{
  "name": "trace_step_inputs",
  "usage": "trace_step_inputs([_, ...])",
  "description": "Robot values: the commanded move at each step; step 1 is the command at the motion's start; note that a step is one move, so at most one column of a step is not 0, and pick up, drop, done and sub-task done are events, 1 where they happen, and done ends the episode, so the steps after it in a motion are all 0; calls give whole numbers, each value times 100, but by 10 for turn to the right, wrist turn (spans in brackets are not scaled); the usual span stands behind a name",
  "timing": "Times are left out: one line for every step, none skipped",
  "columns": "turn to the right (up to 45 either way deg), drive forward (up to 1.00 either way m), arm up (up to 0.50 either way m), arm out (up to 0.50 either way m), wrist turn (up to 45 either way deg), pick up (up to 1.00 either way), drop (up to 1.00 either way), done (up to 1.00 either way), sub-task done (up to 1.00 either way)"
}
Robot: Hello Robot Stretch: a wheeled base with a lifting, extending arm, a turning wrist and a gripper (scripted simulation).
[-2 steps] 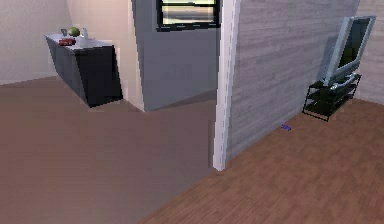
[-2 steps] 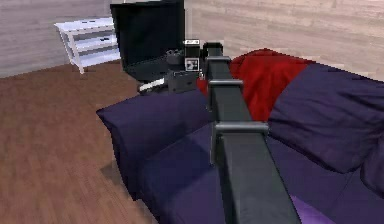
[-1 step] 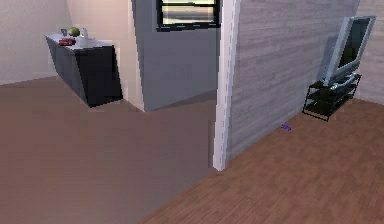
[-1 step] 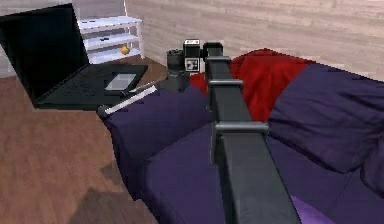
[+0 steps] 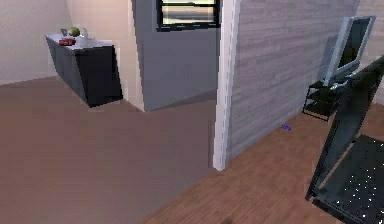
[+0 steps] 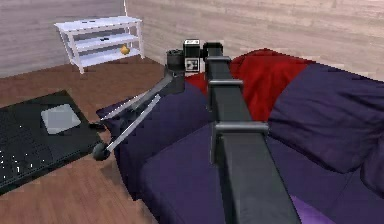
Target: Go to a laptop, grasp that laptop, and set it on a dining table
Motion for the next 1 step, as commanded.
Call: trace_step_inputs([0,0,0,0,-120,0,0,0,0])
